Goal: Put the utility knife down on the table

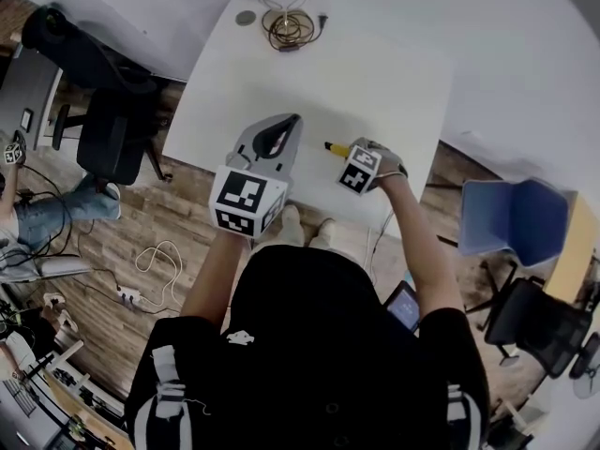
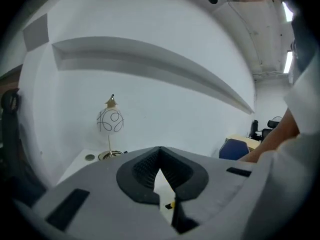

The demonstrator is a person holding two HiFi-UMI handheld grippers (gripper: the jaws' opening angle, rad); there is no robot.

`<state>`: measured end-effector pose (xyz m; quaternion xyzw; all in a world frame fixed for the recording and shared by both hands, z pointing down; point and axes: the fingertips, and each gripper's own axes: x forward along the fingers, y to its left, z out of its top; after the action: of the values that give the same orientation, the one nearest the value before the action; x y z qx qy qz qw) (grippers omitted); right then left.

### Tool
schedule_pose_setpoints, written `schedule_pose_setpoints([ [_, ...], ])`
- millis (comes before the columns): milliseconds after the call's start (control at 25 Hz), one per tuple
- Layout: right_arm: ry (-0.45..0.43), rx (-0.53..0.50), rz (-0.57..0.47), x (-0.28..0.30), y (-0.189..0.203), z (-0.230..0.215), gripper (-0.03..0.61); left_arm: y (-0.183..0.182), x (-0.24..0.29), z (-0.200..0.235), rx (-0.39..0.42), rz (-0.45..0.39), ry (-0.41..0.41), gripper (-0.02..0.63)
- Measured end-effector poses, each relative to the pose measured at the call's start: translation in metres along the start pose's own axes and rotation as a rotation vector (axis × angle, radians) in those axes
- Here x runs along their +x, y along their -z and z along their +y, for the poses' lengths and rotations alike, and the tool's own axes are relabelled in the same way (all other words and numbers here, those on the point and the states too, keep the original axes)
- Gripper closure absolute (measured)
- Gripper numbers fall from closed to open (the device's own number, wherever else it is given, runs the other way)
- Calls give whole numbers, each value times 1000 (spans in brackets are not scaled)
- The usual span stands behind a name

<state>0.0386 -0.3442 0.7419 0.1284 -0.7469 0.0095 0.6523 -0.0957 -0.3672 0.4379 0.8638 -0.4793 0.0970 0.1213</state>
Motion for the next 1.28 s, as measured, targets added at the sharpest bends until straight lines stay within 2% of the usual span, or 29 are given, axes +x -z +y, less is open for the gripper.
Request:
schedule_pose_setpoints([
  [240,-29,-11,8,12,-1,11,442,6,-1,7,-9,12,-9,598],
  [680,-98,27,20,13,0,10,433,9,3,10,-15,21,-11,598],
  [1040,-106,59,4,13,1,7,411,9,7,10,-20,21,-10,598],
  [1280,-113,123,-24,8,1,4,411,5,8,9,-13,16,-11,598],
])
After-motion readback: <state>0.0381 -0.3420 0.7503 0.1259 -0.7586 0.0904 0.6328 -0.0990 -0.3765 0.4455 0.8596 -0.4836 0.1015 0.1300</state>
